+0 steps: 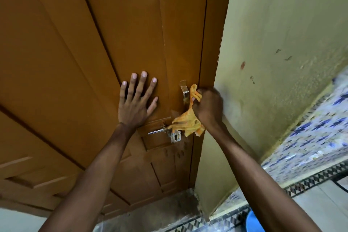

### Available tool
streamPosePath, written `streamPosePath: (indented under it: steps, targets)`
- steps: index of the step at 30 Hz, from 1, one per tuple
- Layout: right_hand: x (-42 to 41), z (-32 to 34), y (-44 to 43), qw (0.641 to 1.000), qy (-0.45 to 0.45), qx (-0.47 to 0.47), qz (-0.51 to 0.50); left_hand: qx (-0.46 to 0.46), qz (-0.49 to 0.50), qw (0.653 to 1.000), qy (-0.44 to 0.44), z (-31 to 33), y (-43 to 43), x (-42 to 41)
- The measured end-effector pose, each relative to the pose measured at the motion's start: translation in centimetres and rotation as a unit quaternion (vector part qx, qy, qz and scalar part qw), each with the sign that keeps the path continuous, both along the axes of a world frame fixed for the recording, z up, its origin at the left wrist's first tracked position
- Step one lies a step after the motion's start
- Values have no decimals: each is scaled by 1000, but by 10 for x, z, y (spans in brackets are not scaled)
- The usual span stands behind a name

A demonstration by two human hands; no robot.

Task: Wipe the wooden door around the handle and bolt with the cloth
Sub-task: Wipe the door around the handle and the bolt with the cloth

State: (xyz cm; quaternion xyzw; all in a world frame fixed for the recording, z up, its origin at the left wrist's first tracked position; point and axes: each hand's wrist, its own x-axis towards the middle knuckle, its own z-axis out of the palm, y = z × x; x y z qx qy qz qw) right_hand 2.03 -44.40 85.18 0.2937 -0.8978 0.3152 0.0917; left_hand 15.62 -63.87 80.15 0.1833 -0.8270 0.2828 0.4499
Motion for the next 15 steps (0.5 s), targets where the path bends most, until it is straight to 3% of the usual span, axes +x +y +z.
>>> streamPosePath:
  steps: [3, 5, 9, 13, 15]
  targets:
    - [0, 13, -2, 993, -53, 63, 82, -7, 1, 1000, 4, -2, 0, -1]
    - [-2, 20, -1, 976, -174, 24, 128, -7, 2, 1000, 5, -3, -1, -2]
    - [-12, 33, -12, 874, -466, -111, 85, -14, 3, 1000, 7, -2, -2, -2]
    - [-22, 42, -23, 841, -528, -63, 99, -24, 3, 1000, 5, -4, -5, -2]
    - [-20, 39, -22, 827, -550, -92, 74, -27, 4, 1000, 6, -4, -5, -2]
